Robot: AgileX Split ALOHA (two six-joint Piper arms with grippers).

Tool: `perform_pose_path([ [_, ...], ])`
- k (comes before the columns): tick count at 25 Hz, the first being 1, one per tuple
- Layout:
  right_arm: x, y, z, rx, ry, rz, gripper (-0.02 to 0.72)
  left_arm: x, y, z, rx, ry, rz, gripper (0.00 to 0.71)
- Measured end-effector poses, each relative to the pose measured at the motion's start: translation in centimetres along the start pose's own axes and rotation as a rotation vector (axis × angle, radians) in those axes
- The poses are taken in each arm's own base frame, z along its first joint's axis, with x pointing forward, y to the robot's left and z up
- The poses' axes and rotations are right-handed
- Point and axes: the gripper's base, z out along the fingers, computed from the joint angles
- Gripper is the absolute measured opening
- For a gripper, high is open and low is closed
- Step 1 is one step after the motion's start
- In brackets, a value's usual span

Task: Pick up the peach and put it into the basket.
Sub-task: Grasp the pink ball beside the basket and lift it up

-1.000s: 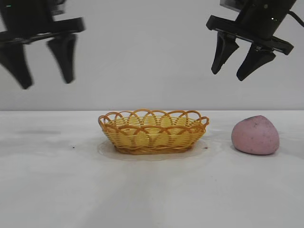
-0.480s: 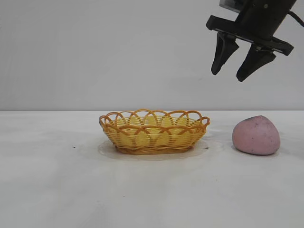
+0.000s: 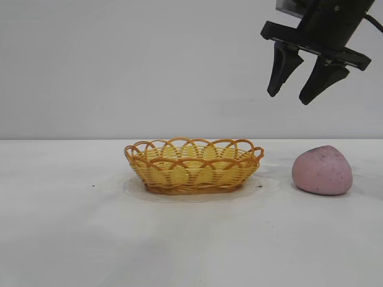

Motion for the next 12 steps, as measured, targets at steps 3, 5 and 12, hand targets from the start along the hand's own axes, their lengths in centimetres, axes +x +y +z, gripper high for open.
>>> perform_pose_path([
  [3, 0.1, 0.0, 0.0, -0.003, 0.007, -0.001, 0.386, 2.9, -0.1, -2.7, 0.043, -0.089, 0.0, 0.545],
  [5, 0.1, 0.0, 0.0, -0.005, 0.013, -0.001, 0.386, 4.8, 0.0, -4.2, 0.055, -0.147, -0.004, 0.545],
  [12, 0.3, 0.1, 0.0, -0.012, 0.037, -0.004, 0.386, 11.5, 0.4, -7.3, 0.061, -0.343, -0.006, 0.545],
])
